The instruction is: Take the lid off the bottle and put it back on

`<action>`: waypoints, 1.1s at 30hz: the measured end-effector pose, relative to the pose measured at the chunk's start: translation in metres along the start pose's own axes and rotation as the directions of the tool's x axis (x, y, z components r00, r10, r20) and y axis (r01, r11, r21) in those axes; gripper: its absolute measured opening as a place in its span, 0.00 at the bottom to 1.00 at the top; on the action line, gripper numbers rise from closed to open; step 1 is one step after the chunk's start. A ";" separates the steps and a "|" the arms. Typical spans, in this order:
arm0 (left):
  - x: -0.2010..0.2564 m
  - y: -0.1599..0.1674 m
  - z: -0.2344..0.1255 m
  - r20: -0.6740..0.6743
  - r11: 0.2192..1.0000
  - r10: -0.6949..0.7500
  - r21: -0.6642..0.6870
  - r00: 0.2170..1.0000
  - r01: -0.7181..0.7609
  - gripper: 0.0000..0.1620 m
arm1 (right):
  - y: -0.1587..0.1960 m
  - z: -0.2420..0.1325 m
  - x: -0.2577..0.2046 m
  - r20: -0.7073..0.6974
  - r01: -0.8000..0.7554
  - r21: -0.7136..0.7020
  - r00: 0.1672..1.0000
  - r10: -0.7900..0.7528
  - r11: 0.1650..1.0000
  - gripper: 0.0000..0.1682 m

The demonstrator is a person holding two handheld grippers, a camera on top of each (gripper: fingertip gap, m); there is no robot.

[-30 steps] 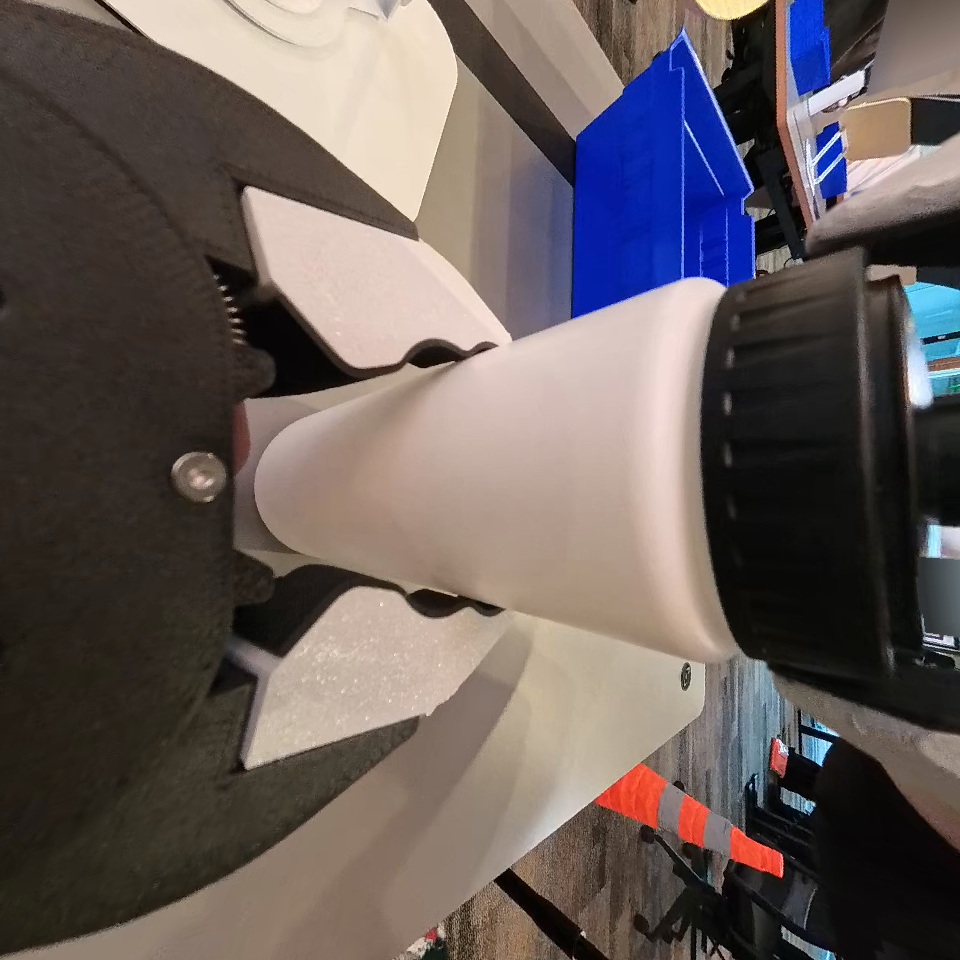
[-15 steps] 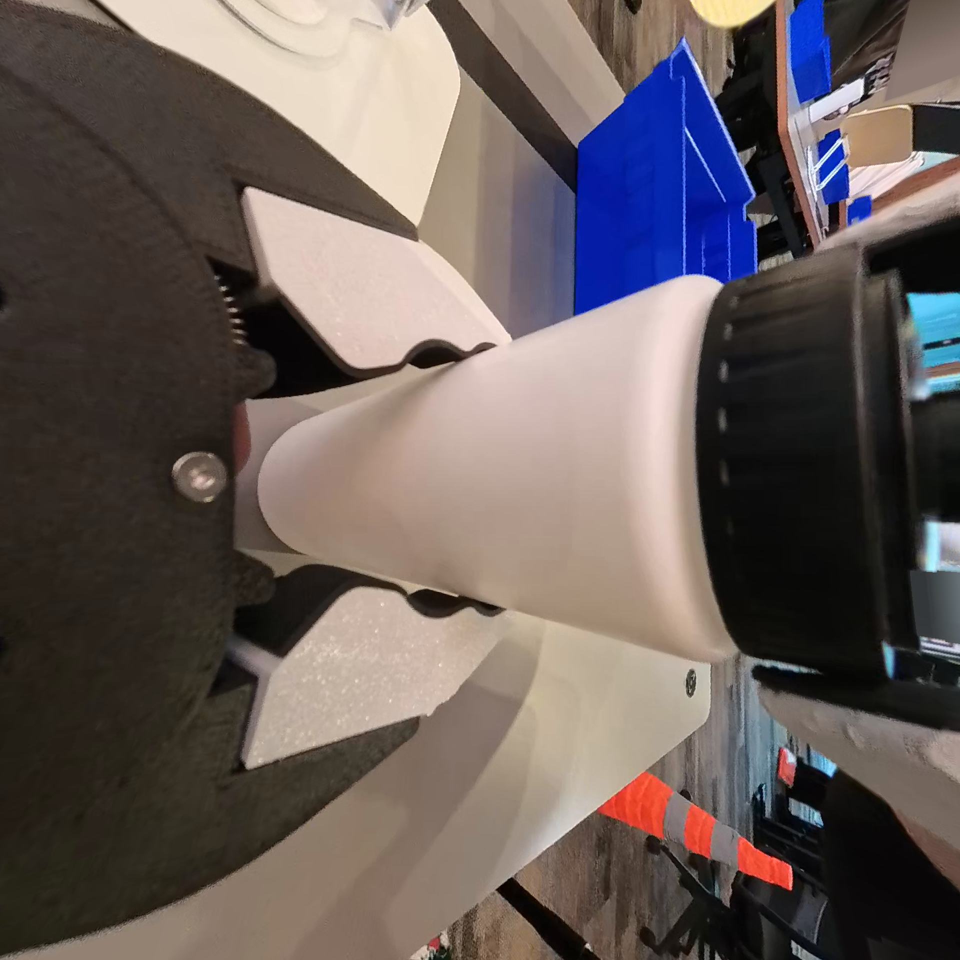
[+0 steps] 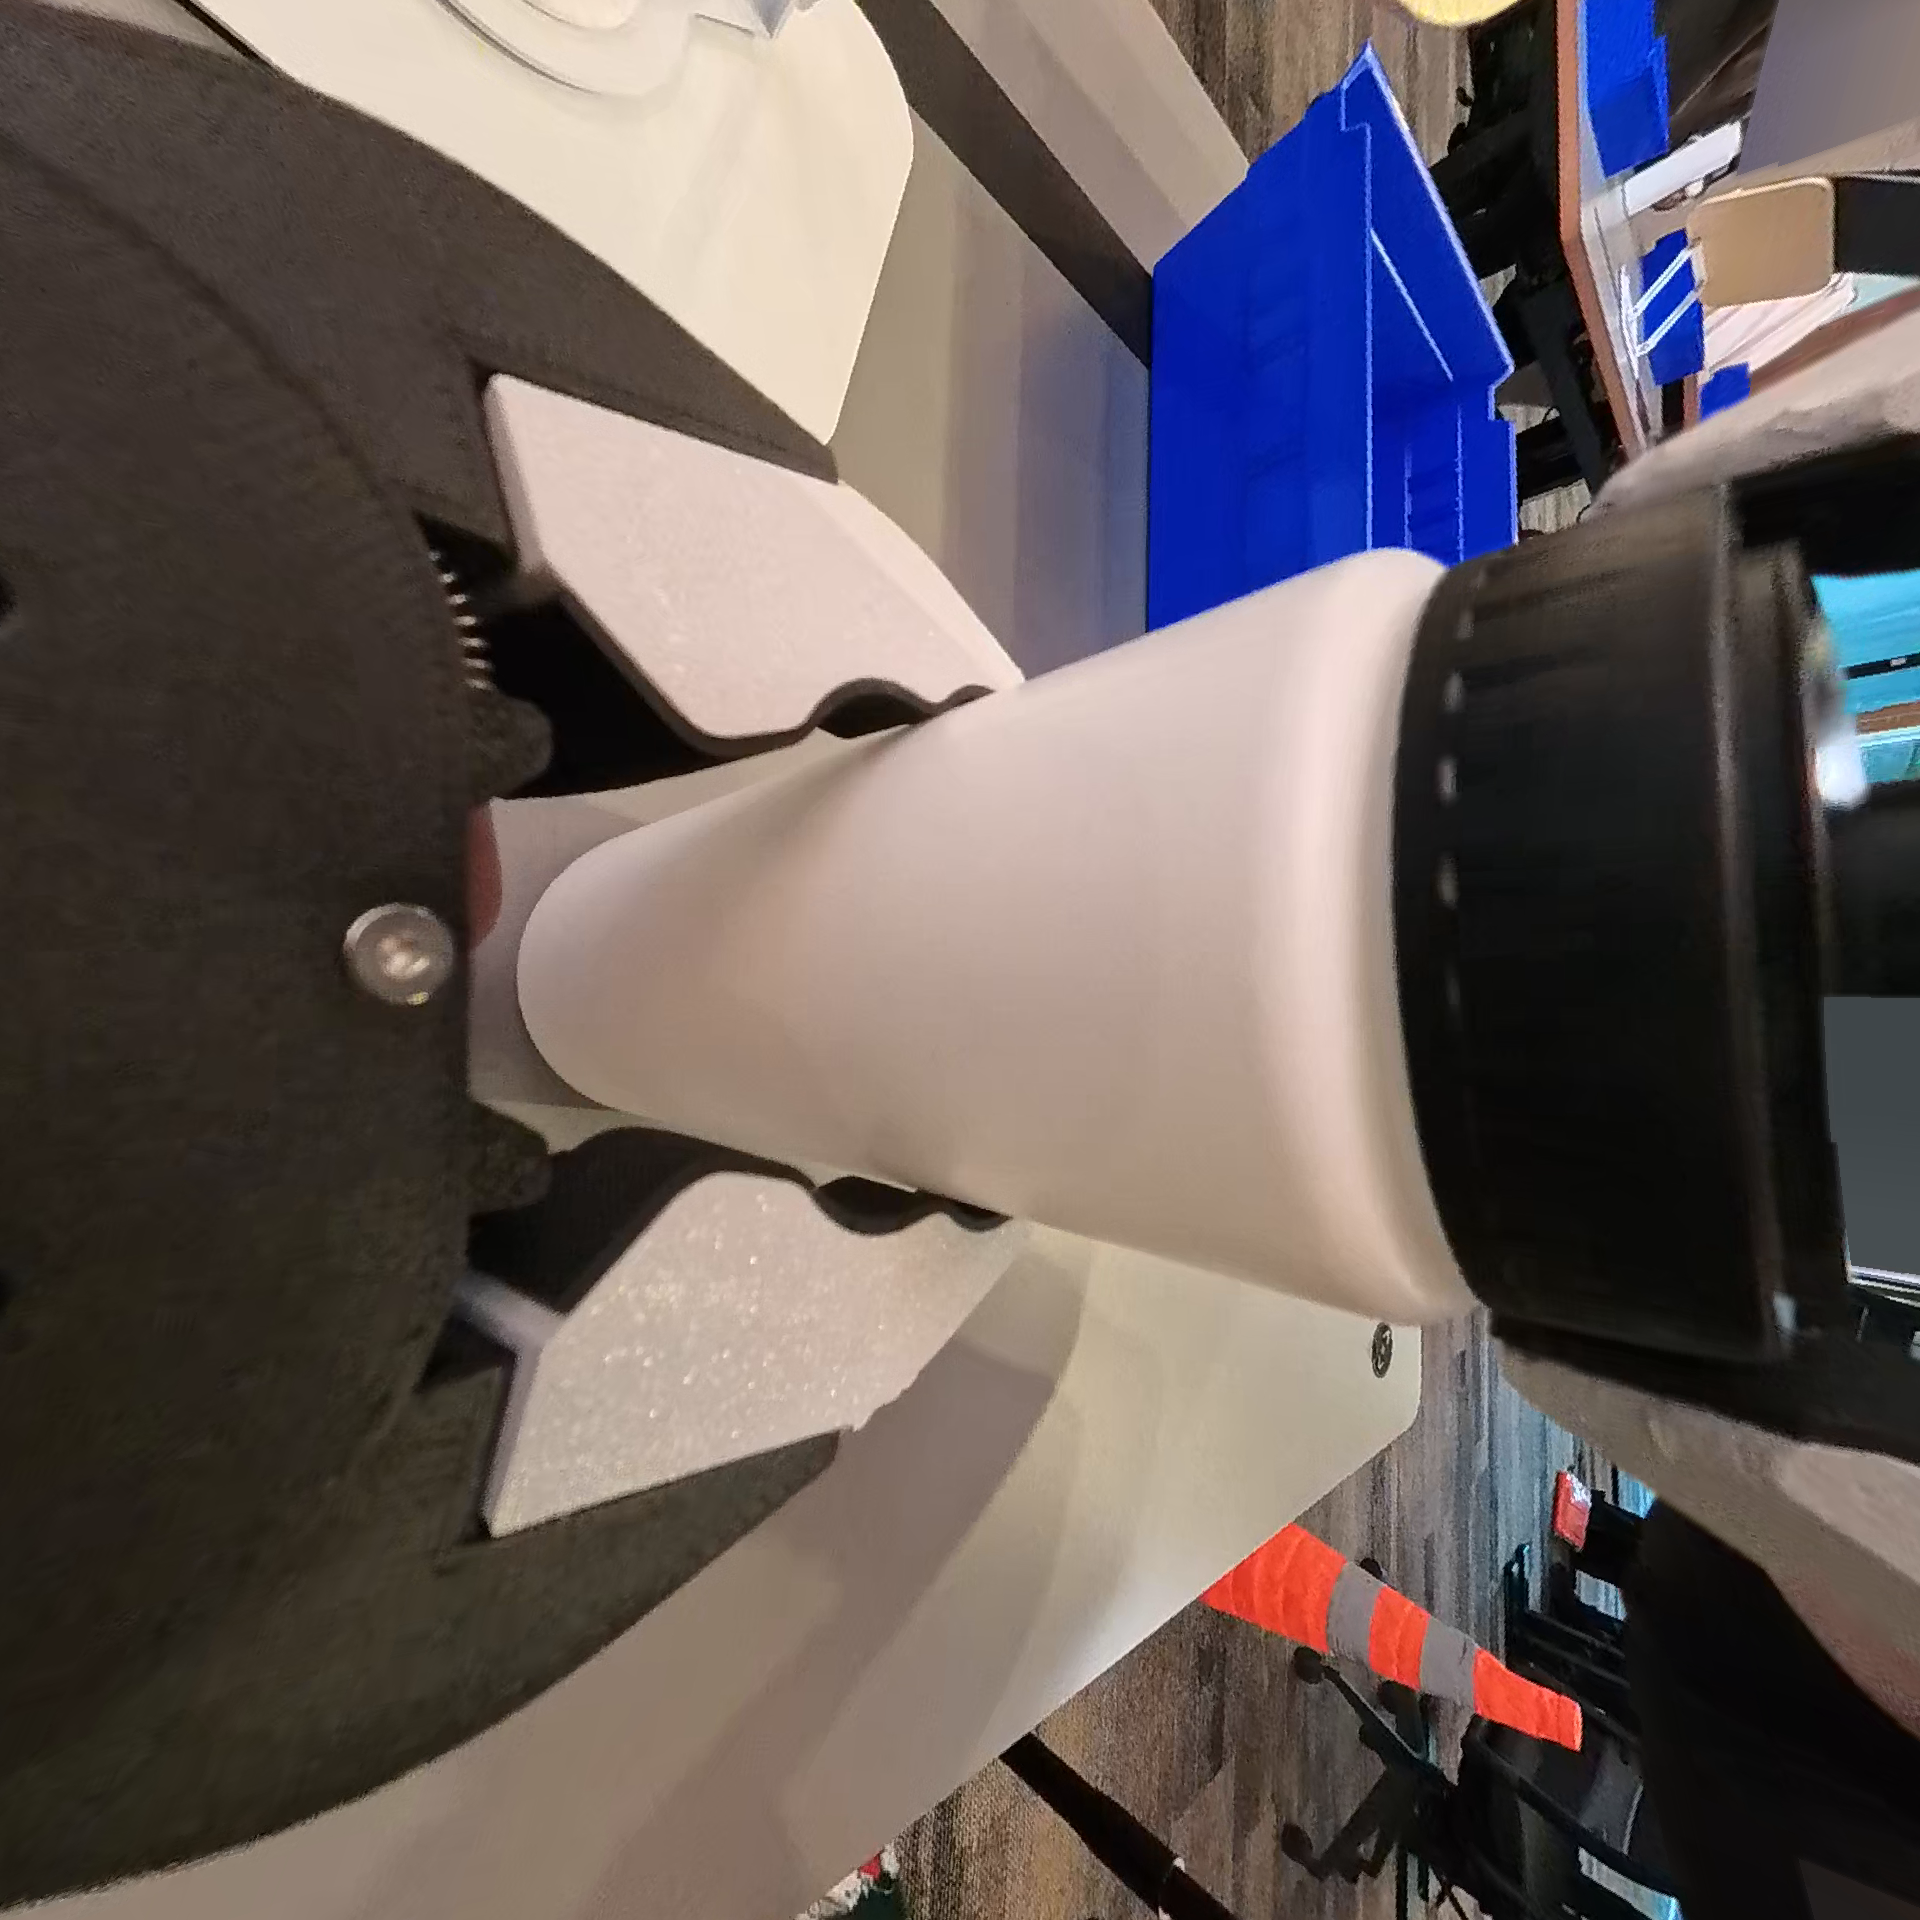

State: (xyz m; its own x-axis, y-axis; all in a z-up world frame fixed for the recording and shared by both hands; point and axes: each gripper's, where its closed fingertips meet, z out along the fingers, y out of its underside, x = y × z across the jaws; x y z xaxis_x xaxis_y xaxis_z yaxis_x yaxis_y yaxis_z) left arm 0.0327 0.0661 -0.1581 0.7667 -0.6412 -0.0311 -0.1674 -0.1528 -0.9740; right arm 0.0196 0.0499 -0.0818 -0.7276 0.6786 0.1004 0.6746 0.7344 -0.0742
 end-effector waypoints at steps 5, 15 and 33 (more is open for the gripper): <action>0.000 0.000 0.000 0.002 1.000 0.002 -0.003 1.000 -0.002 0.52 | -0.001 0.000 0.000 -0.006 -0.118 0.010 0.993 0.118 0.993 0.43; -0.001 0.000 0.000 0.008 1.000 -0.002 0.000 1.000 0.002 0.53 | 0.001 0.011 -0.008 0.041 -0.123 0.181 0.992 0.117 0.976 0.56; 0.000 -0.001 0.001 0.002 0.999 -0.014 0.045 1.000 0.014 0.53 | -0.037 0.022 0.010 0.045 -0.211 0.857 0.940 0.339 0.470 0.56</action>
State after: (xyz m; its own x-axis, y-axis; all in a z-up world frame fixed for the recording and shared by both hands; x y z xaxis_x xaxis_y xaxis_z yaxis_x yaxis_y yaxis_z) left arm 0.0335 0.0663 -0.1575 0.7702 -0.6375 -0.0180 -0.1286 -0.1275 -0.9835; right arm -0.0152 0.0300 -0.0996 -0.4605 0.8874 0.0240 0.3642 0.2135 -0.9065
